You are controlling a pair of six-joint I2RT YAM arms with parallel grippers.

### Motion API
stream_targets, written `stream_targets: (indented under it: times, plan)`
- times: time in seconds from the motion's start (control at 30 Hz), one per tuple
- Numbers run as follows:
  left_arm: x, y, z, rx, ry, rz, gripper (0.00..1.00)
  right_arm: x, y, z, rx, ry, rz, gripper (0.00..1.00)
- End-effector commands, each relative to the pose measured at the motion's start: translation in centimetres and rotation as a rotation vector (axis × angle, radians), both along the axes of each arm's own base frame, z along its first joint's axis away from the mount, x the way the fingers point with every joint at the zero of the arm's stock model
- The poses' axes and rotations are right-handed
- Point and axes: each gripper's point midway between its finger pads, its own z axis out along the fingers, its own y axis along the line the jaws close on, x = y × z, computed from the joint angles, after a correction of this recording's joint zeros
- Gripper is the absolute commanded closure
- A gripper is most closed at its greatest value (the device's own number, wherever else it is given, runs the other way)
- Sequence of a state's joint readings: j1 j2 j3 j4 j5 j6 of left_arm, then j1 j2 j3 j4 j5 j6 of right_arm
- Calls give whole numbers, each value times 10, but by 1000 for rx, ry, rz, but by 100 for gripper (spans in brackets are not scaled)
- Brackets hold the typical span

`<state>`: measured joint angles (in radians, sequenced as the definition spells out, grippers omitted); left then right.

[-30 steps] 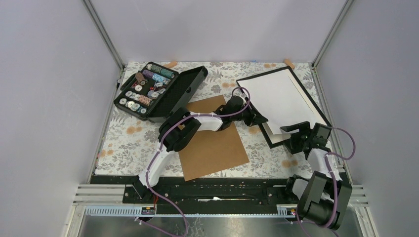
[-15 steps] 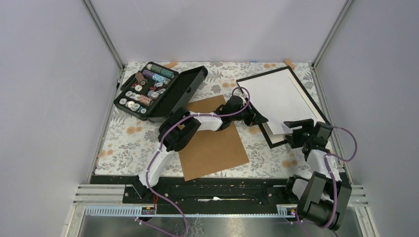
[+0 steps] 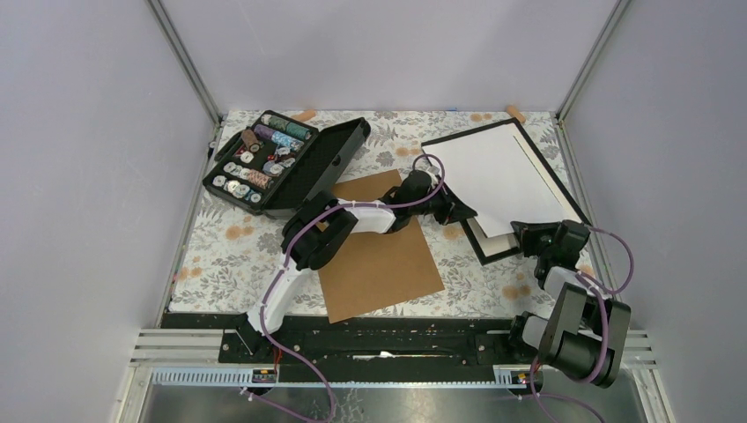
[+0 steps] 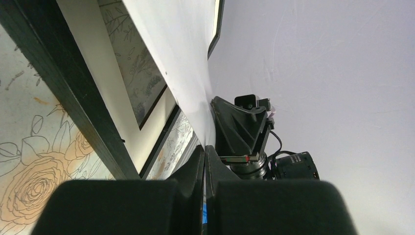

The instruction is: Put the photo into the frame

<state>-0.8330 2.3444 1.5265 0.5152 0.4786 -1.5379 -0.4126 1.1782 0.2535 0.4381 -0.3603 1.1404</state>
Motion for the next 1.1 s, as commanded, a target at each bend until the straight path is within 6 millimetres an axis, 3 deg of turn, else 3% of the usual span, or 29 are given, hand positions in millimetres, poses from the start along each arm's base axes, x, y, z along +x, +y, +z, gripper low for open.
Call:
stream_targets:
  times: [0.0,0.17,0.3,0.47,0.63,0.8,0.93,1.07]
  plan:
    - [-6,7,17,-1,-79,-34,87,7,-9,9,-44,-57,-27,83]
    - [-27,27,33,56,-108,-69,48,-1,-10,13,-94,-65,-30,95]
    - [-49,59,69,88,-193,-96,33,-6,-16,17,-152,-52,-46,100]
    - [-68,107,113,204,-437,-122,18,-7,-21,19,-186,-52,-56,100]
    - [-66,162,158,317,-653,-66,12,-3,-29,28,-245,-70,-66,100]
    - [-59,203,198,442,-875,21,10,2,-33,30,-272,-80,-62,100]
    - [-53,226,193,534,-944,87,9,9,-32,30,-274,-98,-42,100]
    - [-53,236,175,599,-966,107,9,12,-33,30,-285,-105,-31,100]
